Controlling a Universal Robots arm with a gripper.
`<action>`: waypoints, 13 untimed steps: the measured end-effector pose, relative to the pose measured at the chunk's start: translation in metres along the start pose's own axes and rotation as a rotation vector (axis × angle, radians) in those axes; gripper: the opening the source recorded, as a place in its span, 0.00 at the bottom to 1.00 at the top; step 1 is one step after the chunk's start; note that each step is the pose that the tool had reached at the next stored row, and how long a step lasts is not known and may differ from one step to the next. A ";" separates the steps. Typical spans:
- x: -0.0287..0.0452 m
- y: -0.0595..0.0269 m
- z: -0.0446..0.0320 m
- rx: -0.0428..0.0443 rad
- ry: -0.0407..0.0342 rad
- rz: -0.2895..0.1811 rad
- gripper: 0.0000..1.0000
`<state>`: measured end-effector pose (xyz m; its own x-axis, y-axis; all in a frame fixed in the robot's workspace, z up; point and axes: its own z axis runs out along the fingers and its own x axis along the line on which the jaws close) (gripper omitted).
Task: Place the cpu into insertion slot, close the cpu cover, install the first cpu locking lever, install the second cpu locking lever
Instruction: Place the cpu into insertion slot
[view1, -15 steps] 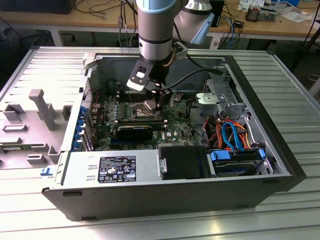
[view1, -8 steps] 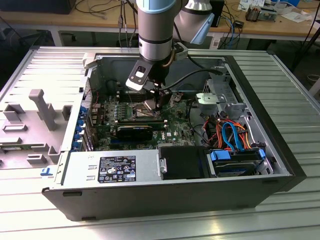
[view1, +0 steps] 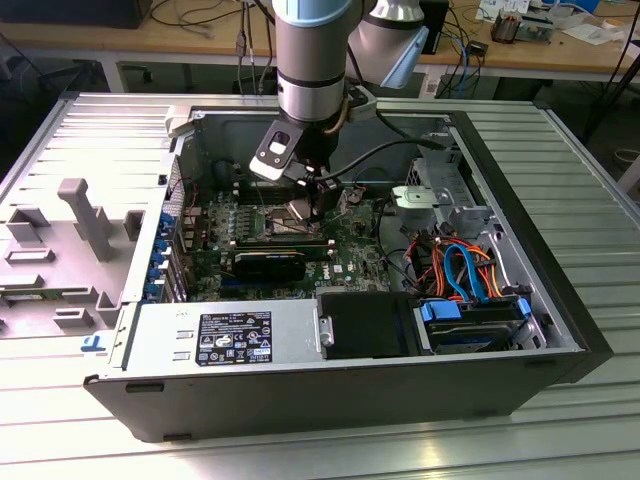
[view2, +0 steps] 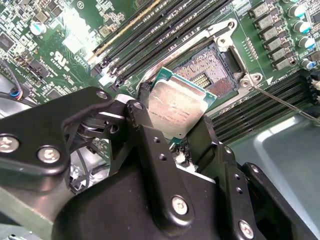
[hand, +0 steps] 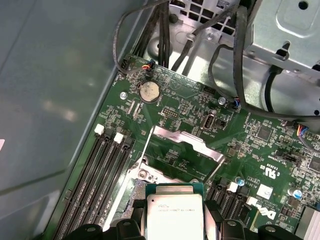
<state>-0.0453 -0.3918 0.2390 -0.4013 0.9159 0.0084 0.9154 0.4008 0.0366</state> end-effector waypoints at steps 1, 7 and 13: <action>0.0000 0.0000 0.0000 0.0000 -0.0004 0.006 0.55; 0.0000 0.0000 0.0000 0.0018 -0.0063 0.038 0.55; 0.0001 0.0000 0.0001 0.0031 -0.0109 0.064 0.55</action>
<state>-0.0453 -0.3918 0.2389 -0.3412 0.9400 -0.0002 0.9395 0.3410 0.0333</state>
